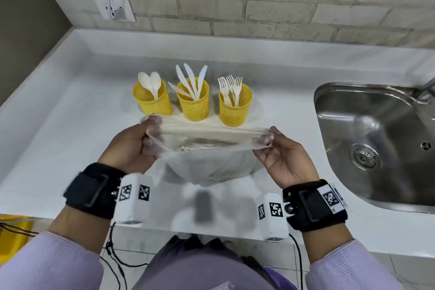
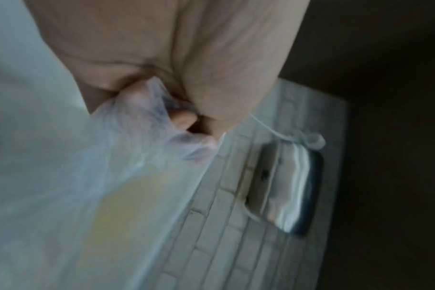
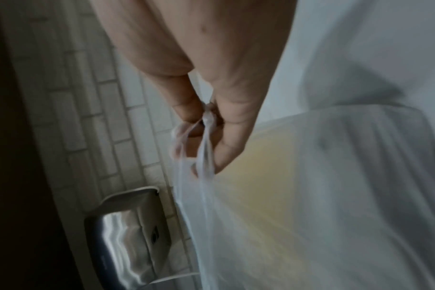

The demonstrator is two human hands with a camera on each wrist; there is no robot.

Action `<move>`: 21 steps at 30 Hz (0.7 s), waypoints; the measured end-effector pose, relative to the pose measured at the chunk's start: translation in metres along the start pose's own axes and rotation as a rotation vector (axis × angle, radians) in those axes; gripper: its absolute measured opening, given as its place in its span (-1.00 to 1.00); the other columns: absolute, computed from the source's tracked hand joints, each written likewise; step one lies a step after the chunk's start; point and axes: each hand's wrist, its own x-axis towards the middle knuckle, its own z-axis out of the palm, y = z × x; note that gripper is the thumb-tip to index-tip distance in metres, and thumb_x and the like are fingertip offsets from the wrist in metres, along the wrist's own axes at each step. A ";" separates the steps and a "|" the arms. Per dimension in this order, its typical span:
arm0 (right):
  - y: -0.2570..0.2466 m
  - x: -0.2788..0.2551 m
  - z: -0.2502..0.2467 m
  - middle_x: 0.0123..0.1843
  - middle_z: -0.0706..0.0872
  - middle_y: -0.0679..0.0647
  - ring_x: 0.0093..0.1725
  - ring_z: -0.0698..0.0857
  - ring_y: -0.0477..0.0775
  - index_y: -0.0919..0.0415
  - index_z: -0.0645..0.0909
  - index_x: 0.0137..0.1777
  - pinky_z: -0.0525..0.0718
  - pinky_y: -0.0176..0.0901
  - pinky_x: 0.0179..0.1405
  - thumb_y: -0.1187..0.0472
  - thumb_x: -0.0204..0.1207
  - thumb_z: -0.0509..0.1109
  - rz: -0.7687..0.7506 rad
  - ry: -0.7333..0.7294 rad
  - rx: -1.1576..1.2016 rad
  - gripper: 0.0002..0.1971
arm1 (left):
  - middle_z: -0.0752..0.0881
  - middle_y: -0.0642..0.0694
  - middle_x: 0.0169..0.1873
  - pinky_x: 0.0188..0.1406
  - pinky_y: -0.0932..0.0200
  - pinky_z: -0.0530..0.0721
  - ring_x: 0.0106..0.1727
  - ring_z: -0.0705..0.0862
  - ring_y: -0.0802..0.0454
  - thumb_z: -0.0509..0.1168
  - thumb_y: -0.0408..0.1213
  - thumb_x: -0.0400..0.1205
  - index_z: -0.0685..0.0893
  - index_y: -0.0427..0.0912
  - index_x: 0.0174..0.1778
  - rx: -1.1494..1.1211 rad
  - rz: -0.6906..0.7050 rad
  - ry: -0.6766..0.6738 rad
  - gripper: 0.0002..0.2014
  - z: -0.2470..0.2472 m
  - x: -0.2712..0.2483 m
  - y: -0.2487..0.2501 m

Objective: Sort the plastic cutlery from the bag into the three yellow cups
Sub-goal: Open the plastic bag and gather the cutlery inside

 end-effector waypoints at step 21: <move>0.043 -0.008 -0.001 0.09 0.58 0.22 0.02 0.58 0.35 0.22 0.64 0.19 0.65 0.12 -0.17 -0.01 0.56 0.48 -0.896 0.286 -2.147 -0.65 | 0.66 0.06 -0.05 0.08 0.06 0.59 0.01 0.63 0.03 0.43 0.36 0.48 0.66 0.07 0.23 1.552 0.694 0.229 -0.45 0.015 -0.019 -0.022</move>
